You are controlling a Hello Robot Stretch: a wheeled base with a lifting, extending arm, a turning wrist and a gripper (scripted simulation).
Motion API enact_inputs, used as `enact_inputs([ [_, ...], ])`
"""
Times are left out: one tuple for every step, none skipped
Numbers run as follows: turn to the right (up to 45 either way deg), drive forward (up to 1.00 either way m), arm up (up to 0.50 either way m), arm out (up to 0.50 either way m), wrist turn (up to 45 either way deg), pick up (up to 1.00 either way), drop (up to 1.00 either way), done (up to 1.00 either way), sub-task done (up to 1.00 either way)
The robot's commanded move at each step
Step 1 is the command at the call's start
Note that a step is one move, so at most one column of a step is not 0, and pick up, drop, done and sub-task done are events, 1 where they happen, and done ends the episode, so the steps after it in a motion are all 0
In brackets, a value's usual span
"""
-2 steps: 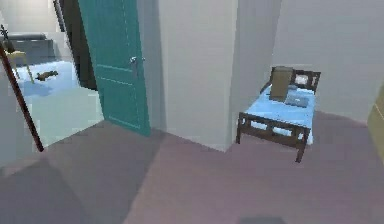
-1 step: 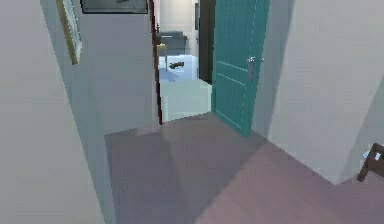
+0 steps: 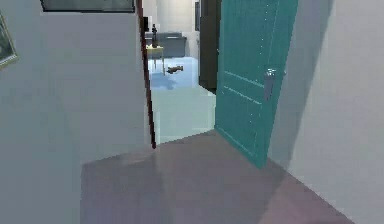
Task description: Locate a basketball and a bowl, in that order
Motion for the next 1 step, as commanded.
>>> enact_inputs([
  [0.0, 1.00, 0.00, 0.00, 0.0, 0.00, 0.00, 0.00, 0.00],
])
